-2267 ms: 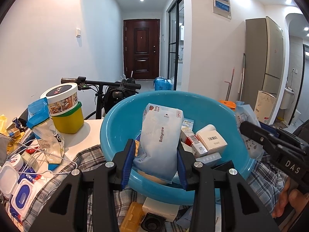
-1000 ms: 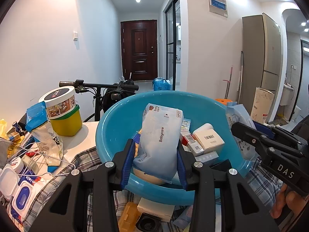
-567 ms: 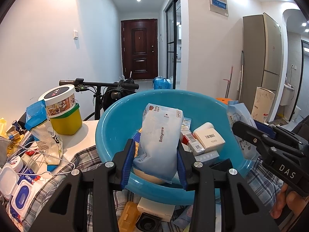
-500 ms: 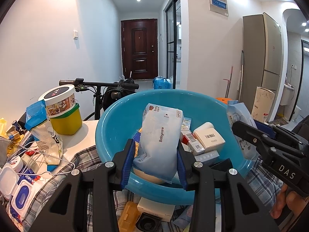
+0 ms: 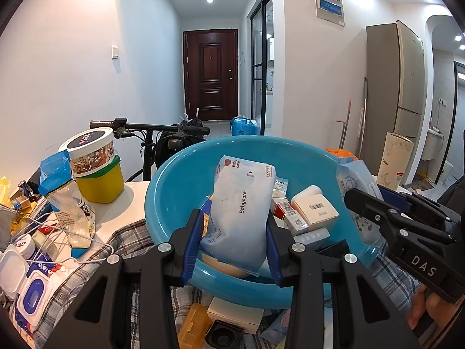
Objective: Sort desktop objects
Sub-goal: 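Hold the left pack in the basin while the right gripper carries its pack over the basin, then open the right gripper to drop its wipe pack into the basin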
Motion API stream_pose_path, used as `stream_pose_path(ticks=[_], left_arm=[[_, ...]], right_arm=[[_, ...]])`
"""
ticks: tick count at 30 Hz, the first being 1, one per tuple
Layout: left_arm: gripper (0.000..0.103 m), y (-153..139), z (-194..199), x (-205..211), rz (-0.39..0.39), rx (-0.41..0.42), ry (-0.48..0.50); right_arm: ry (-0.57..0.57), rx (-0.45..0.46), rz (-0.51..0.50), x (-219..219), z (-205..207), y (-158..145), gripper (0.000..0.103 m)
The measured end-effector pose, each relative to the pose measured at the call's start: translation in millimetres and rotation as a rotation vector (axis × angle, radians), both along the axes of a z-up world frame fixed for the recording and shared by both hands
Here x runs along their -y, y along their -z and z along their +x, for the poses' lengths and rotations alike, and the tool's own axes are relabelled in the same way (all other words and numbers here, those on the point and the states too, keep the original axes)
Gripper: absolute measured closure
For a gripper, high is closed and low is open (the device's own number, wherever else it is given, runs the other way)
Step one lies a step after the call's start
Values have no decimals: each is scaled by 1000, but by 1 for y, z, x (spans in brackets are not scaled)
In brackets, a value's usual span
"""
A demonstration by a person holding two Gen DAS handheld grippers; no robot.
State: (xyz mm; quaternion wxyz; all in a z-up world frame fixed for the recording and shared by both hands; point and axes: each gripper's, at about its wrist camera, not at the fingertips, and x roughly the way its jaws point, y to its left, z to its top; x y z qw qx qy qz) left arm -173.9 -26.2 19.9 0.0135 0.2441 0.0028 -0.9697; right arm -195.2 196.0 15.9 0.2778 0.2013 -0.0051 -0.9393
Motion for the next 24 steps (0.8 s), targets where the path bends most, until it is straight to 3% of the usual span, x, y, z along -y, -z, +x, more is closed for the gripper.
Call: stream_pose_path(ticks=[2, 4, 5, 9, 24], left_arm=[[62, 0, 0, 0, -4, -1, -1], [62, 0, -1, 0, -5, -2, -3], [62, 0, -1, 1, -3, -2, -4], [62, -1, -1, 2, -1, -2, -5], [62, 0, -1, -1, -6, 3, 1]], right_arm=[[0, -1, -8, -1, 0, 0, 67], [-1, 14, -22, -2, 0, -1, 27], [6, 20, -33, -4, 0, -1, 1], [30, -18, -62, -10, 6, -6, 0], [25, 2, -55, -8, 5, -5, 0]])
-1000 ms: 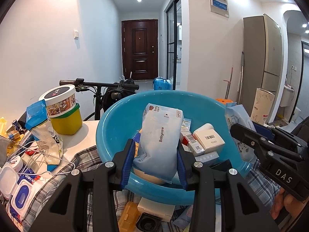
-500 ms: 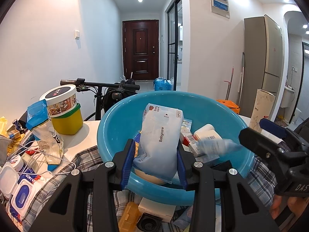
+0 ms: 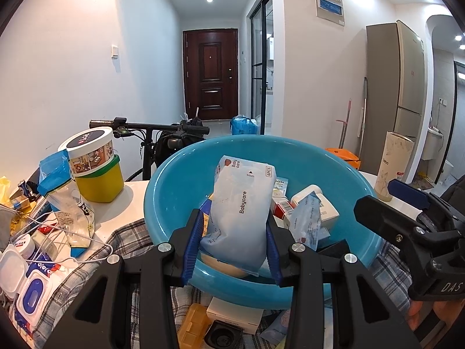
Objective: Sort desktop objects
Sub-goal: 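Open the right gripper to drop its wipe pack into the basin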
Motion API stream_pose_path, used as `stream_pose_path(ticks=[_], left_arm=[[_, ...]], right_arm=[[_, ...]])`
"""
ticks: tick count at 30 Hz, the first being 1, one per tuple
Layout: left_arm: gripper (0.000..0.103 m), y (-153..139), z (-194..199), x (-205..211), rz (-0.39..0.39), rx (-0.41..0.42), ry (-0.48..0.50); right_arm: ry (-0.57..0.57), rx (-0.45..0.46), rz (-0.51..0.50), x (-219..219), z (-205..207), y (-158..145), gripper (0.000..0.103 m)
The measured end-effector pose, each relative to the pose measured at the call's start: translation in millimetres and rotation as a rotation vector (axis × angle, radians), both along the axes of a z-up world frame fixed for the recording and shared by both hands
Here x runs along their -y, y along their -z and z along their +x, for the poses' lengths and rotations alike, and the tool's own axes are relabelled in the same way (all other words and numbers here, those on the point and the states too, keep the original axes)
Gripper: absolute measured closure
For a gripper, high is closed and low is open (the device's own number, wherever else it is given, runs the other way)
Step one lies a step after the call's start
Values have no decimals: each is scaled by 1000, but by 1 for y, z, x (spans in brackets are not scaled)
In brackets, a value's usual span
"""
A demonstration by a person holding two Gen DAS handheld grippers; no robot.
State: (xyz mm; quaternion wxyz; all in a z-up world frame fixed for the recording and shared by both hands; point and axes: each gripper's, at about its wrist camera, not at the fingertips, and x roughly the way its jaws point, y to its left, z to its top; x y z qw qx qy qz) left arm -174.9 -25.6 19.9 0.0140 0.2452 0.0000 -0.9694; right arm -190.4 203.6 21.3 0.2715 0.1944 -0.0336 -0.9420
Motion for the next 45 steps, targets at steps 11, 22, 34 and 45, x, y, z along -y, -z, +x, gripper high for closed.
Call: stream_pose_path(ticks=[11, 22, 34, 45], left_arm=[[62, 0, 1, -2, -1, 3, -2], [62, 0, 1, 1, -5, 1, -1], [62, -2, -1, 3, -3, -1, -2], [62, 0, -1, 5, -4, 1, -2]], right_arm=[[-6, 9, -10, -1, 0, -1, 0], [-15, 6, 0, 3, 2, -2, 0], [-31, 10, -33, 1, 3, -2, 0], [-31, 7, -28, 2, 4, -2, 0]])
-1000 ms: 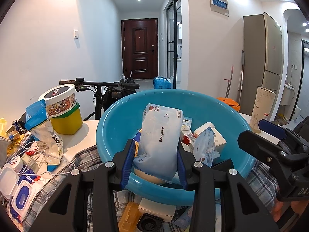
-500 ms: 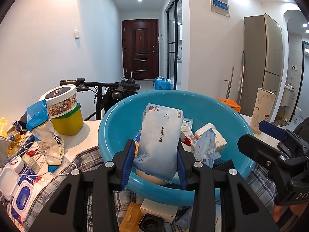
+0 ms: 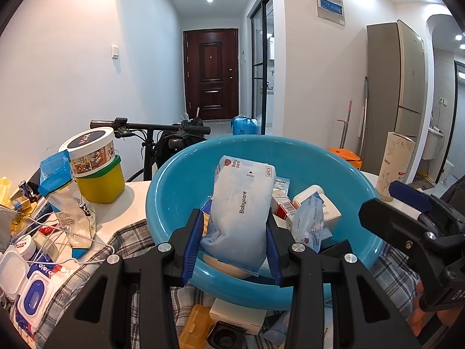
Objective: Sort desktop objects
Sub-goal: 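Open the right gripper to drop its wipe pack into the basin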
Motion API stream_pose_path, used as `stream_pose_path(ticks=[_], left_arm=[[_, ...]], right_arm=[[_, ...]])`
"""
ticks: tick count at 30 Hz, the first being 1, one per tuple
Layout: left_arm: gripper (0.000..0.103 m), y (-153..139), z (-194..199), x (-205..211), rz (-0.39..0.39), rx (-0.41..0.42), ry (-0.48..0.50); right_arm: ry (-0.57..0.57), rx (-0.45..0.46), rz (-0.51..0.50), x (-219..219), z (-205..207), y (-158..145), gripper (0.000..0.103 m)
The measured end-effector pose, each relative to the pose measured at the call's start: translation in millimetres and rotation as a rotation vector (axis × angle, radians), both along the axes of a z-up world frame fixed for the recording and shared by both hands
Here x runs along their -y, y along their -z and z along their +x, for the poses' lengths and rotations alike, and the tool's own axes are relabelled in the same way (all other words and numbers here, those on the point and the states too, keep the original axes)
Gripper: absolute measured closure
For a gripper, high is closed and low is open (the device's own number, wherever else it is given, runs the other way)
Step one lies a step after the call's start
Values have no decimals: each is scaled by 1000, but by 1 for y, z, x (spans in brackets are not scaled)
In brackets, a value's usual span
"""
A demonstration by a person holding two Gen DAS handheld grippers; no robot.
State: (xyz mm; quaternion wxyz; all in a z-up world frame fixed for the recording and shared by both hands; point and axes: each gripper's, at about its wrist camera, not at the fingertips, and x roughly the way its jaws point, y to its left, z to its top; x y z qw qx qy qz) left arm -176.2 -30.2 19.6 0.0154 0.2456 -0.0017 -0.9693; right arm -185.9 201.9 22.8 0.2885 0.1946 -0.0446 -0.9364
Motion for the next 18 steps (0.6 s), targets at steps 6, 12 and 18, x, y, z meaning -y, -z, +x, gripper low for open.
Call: stream_pose_path(ticks=[6, 12, 18], left_arm=[[62, 1, 0, -2, -1, -1, 0], [62, 1, 0, -2, 3, 4, -7], [62, 1, 0, -1, 4, 3, -8]], right_arm=[[2, 1, -1, 0, -1, 0, 0], [4, -2, 18, 3, -1, 1, 0], [2, -5, 29, 5, -1, 1, 0]])
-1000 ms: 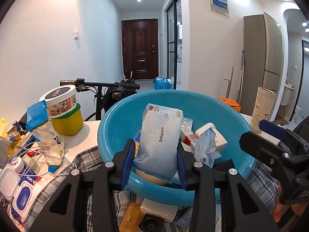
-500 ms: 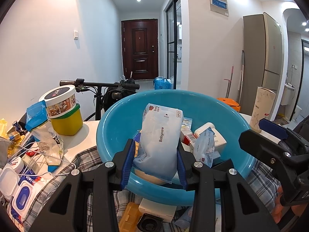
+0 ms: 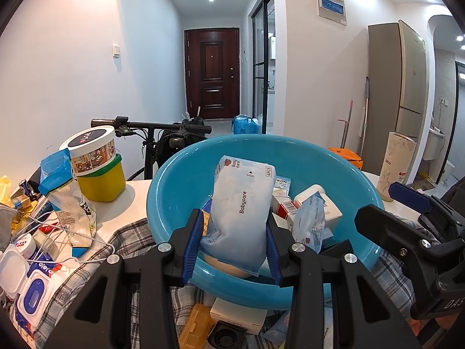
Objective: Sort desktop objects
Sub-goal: 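Open the right gripper to drop its wipe pack into the basin, then open the left gripper to release its wipe pack into the basin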
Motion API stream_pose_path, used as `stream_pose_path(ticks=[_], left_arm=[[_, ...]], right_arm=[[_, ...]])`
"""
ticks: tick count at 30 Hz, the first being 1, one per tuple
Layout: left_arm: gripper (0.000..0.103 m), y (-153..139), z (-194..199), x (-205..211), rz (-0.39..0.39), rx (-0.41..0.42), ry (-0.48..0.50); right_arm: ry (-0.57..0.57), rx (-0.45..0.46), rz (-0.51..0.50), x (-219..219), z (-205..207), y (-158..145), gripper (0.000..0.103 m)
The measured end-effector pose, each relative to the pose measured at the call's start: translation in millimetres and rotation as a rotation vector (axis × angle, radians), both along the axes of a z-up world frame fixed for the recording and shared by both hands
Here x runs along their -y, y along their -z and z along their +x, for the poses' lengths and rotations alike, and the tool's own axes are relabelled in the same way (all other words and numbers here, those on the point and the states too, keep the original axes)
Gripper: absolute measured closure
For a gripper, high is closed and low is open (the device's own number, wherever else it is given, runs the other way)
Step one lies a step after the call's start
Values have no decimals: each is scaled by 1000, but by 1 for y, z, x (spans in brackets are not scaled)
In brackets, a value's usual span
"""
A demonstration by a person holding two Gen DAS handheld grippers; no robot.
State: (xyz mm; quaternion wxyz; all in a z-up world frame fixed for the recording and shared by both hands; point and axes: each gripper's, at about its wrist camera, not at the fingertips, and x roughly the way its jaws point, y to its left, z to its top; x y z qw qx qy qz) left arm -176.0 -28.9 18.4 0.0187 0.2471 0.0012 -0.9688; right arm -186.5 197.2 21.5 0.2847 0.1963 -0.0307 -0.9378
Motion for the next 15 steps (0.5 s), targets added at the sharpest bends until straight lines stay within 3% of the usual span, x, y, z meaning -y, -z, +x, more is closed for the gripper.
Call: stream_pose_path(ticks=[15], left_arm=[[62, 2, -2, -4, 6, 5, 8]], right_arm=[[8, 0, 2, -1, -1, 1, 0]])
